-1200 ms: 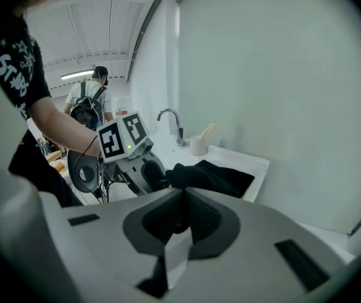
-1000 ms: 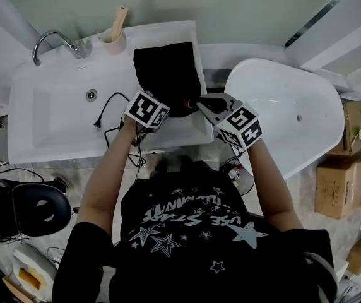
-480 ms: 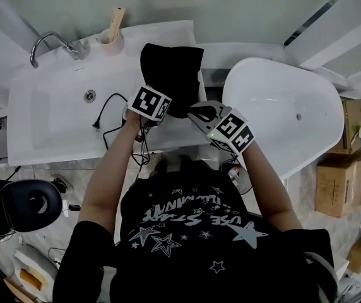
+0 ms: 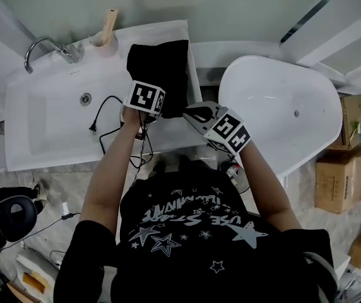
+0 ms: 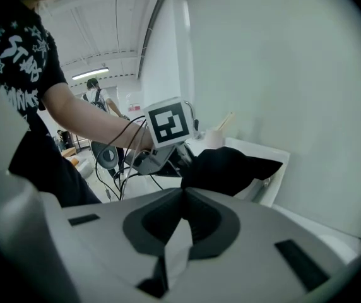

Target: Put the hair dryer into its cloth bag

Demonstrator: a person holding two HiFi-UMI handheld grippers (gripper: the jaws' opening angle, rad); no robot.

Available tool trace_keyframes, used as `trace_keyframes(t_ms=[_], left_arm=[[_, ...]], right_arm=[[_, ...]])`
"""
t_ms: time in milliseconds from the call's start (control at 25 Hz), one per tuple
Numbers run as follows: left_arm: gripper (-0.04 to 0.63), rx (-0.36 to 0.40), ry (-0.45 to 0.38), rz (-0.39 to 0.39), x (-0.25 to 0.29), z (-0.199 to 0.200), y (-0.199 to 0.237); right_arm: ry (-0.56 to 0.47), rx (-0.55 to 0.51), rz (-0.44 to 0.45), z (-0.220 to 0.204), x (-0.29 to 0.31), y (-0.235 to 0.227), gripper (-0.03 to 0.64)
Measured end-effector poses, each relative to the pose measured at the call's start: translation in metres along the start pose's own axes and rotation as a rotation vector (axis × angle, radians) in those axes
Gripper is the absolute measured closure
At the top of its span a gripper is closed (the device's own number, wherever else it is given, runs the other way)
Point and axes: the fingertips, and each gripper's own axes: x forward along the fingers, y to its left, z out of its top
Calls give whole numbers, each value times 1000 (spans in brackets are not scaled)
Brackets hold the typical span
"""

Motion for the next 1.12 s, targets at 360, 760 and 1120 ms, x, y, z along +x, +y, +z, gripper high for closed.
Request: trace_keyframes(t_ms=[360, 760, 1120], left_arm=[[407, -40, 52, 59, 17, -10, 4], [407, -18, 39, 44, 38, -18, -3], [267, 29, -12, -90, 23, -22, -18]], right_arm=[[46, 4, 3, -11, 6, 1, 604], [79, 50, -47, -35, 10, -9, 603], [76, 93, -124, -40, 8, -19, 588]])
